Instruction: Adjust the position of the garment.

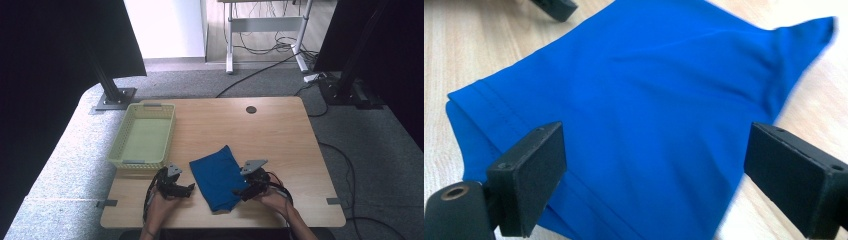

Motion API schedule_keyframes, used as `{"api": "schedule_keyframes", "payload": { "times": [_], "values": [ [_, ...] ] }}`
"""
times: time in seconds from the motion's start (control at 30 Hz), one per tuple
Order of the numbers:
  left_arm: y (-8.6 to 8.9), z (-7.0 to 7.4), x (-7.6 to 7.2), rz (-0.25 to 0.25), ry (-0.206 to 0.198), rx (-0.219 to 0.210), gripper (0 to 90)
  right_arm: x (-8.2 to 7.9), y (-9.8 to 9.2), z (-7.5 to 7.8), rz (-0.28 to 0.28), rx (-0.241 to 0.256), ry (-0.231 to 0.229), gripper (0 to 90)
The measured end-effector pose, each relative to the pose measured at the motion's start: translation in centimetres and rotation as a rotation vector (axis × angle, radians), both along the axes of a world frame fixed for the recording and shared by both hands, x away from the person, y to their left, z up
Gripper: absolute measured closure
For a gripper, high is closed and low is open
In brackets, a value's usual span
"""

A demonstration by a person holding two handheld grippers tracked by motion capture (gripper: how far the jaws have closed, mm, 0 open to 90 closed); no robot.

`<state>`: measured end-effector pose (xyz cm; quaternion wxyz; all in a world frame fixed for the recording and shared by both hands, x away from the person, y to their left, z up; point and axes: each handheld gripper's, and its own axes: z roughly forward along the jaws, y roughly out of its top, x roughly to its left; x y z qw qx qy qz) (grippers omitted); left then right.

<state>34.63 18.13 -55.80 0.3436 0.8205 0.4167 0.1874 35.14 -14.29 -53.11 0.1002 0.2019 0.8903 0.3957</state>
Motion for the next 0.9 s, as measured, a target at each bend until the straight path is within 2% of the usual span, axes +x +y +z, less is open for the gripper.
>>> {"api": "schedule_keyframes", "payload": {
  "times": [0.17, 0.27, 0.3, 0.53, 0.77, 0.9],
  "values": [
    [0.0, 0.0, 0.0, 0.0, 0.0, 0.0, 1.9, 0.1, 1.1, -1.0, 0.054, -0.05, 0.01, 10.0],
    [0.0, 0.0, 0.0, 0.0, 0.0, 0.0, 1.9, 0.4, 1.4, -2.1, 0.078, -0.09, 0.043, 7.5],
    [0.0, 0.0, 0.0, 0.0, -0.001, 0.0, 1.9, 0.4, 1.4, -2.2, 0.072, -0.069, 0.051, 7.6],
    [0.0, 0.0, 0.0, 0.0, -0.001, 0.0, 1.9, 0.2, 1.3, -2.3, 0.038, -0.059, 0.05, 8.0],
    [0.0, 0.0, 0.0, 0.0, -0.001, 0.001, 1.9, 0.5, 0.9, -2.3, -0.069, -0.058, 0.049, 8.0],
    [0.0, 0.0, 0.0, 0.0, 0.0, 0.0, 1.9, 0.5, 0.9, -2.0, -0.087, -0.074, 0.05, 10.5]
  ]
}}
